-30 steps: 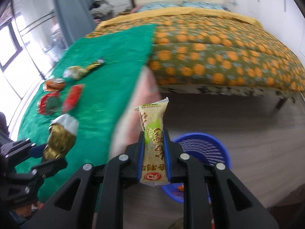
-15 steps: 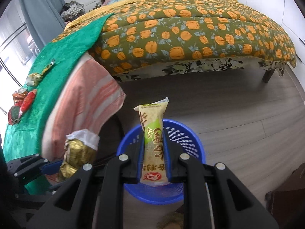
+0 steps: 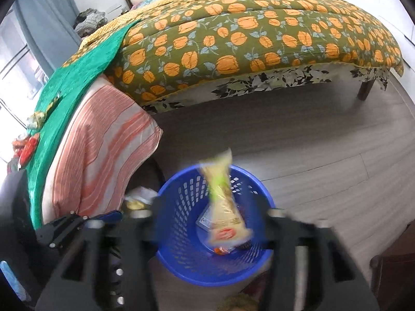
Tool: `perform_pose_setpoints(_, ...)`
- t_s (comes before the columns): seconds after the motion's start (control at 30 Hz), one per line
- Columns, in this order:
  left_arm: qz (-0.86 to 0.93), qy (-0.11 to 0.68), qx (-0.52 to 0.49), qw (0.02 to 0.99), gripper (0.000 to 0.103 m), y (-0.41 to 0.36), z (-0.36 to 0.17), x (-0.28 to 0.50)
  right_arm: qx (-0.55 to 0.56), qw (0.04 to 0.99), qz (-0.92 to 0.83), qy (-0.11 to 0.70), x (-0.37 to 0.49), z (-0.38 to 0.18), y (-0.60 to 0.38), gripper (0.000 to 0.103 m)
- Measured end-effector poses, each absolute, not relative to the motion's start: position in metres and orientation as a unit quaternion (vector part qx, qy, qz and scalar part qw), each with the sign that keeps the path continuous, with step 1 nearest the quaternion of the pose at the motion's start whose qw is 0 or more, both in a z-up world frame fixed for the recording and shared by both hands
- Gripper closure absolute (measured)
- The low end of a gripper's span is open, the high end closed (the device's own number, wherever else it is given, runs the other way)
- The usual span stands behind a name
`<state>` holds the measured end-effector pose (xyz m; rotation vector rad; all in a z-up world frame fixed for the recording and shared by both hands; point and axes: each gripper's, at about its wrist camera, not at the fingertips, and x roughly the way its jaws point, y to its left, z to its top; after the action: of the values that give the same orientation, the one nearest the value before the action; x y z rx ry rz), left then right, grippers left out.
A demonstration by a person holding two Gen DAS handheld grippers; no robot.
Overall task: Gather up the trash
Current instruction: 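Carry both items over the blue wastebasket and open both grippers, then move both tools back over the table toward the remaining trash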
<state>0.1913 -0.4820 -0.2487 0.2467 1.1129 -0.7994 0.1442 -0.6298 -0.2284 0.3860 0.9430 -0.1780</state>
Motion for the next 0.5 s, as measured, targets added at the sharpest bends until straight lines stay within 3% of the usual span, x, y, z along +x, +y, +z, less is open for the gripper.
perform_pose_setpoints(0.2, -0.374, 0.499, 0.108, 0.775, 0.029, -0.477, -0.234, 0.186, 0.201, 0.879, -0.092, 0.423, 0.136, -0.21, -0.639, 0.032)
perform_pose_setpoints(0.37, -0.387, 0.476, 0.085, 0.785, 0.028, -0.453, -0.197, 0.169, 0.186, 0.893, -0.119, 0.392, 0.127, -0.186, -0.633, 0.015)
perform_pose_setpoints(0.5, -0.391, 0.451, 0.082, 0.798, 0.023, -0.419, -0.17, 0.15, 0.171, 0.905, -0.135, 0.365, 0.123, -0.168, -0.615, 0.015)
